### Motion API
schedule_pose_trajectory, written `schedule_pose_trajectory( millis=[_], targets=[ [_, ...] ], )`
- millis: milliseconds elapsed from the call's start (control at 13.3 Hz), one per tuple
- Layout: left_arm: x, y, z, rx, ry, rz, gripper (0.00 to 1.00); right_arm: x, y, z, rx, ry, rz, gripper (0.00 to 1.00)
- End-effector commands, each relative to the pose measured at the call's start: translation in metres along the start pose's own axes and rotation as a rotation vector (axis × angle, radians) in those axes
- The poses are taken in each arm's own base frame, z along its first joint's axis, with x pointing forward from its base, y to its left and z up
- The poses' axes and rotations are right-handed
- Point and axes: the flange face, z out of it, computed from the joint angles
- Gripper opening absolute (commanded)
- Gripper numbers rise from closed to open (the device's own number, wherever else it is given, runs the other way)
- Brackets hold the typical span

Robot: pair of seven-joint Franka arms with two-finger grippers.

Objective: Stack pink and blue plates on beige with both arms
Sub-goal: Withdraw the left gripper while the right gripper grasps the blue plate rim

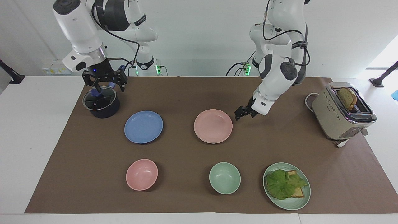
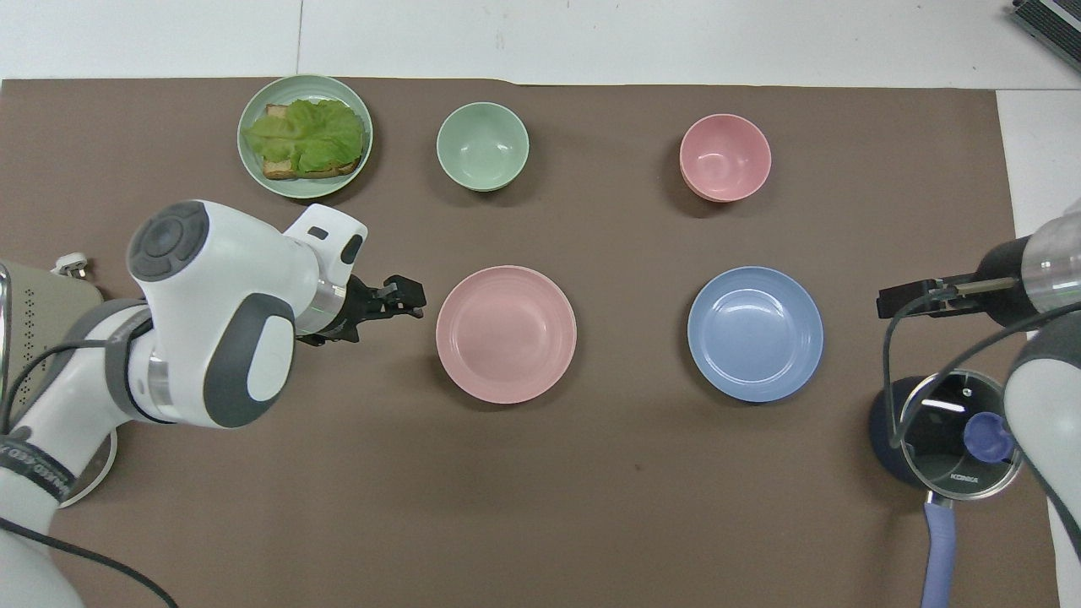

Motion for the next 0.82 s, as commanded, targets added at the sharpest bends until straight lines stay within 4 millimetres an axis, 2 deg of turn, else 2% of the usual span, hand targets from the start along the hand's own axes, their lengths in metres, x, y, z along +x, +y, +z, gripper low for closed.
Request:
schedule_pose_trajectory(
  millis=[0, 150, 225, 300, 450, 600, 750],
  targets=[
    [0.011, -0.032, -0.046, 0.059, 0.018, 0.047, 1.00, 0.004, 0.001, 0.058, 0.023, 0.018, -0.032, 1.00],
    [0.017, -0.053, -0.075, 0.117, 0.014, 0.141, 1.00, 0.001, 0.003, 0.099, 0.023, -0.001, -0.062, 1.00],
    [0.021, -0.070, -0.088, 0.117, 0.019, 0.158, 1.00, -0.001, 0.009, 0.119, 0.024, -0.014, -0.087, 1.00],
    [0.022, -0.076, -0.098, 0.117, 0.020, 0.154, 1.00, -0.004, 0.014, 0.134, 0.025, -0.023, -0.112, 1.00],
    [0.020, -0.074, -0.123, 0.120, 0.024, 0.156, 1.00, -0.010, 0.035, 0.156, 0.031, -0.049, -0.130, 1.00],
    [0.013, -0.069, -0.137, 0.129, 0.006, 0.162, 1.00, -0.013, 0.037, 0.167, 0.035, -0.068, -0.144, 1.00],
    [-0.004, -0.063, -0.166, 0.135, 0.052, 0.171, 1.00, -0.013, 0.038, 0.181, 0.040, -0.091, -0.148, 1.00]
  ],
)
